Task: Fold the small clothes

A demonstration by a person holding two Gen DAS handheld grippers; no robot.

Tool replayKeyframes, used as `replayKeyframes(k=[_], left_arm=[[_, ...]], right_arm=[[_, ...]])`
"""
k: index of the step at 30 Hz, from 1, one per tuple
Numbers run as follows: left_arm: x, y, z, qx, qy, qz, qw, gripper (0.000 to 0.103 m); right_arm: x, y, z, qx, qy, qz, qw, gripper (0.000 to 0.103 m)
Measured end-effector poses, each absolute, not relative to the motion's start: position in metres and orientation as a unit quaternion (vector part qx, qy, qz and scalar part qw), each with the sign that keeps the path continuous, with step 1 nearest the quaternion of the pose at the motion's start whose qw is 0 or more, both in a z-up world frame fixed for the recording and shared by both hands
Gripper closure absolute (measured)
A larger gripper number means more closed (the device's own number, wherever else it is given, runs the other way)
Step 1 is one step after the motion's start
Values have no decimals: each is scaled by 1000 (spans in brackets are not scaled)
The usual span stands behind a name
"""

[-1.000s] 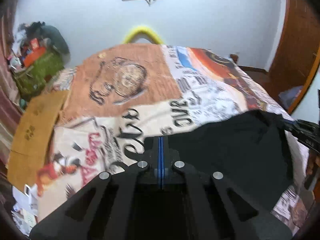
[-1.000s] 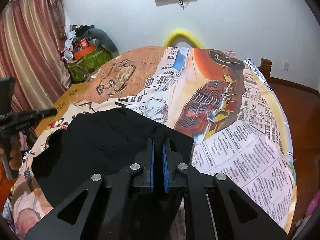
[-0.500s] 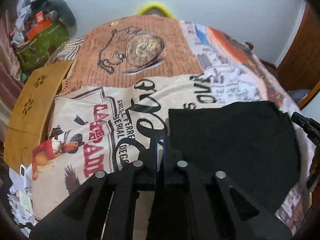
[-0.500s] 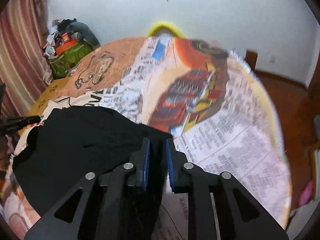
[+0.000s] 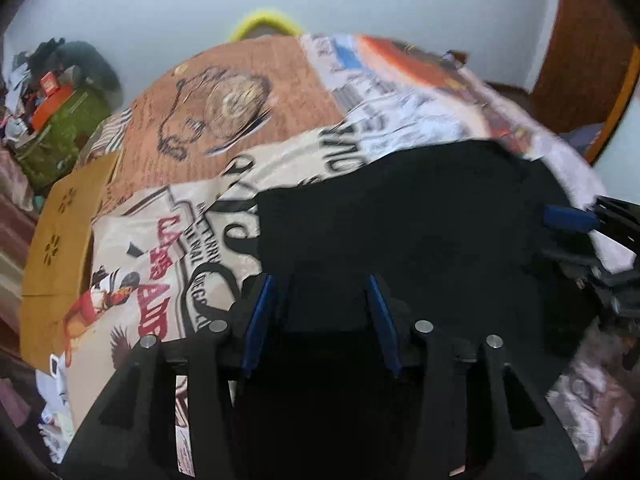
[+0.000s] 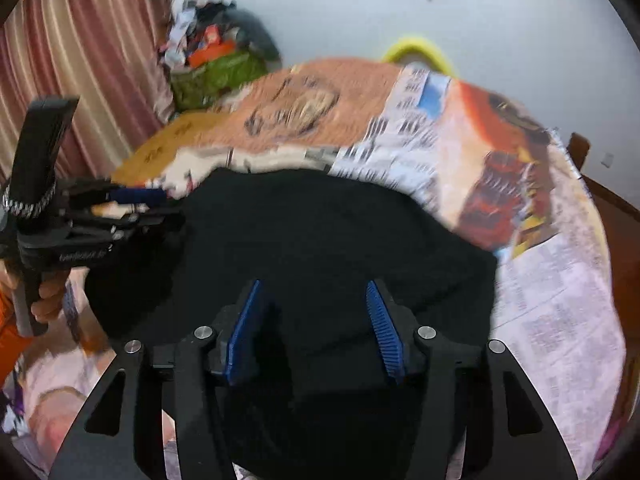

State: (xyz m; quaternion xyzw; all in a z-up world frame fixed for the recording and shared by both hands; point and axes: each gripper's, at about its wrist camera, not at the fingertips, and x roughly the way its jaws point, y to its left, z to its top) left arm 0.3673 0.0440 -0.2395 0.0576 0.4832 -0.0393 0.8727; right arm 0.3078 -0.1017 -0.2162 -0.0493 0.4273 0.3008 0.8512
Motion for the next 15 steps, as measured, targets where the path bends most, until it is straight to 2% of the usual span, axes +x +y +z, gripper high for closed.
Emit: replayKeyframes(k=[7, 10, 15], left_arm=[[369, 96, -246, 21, 490, 31, 871, 52], [360, 120, -244, -13, 492, 32, 870, 40], [342, 137, -236, -3, 490, 70, 869, 40]], right_arm=[[306, -124, -226, -45, 439, 277, 854, 51], [304, -148, -227, -29, 444, 255, 858, 51], [286, -175, -222, -12, 452, 226, 863, 51]])
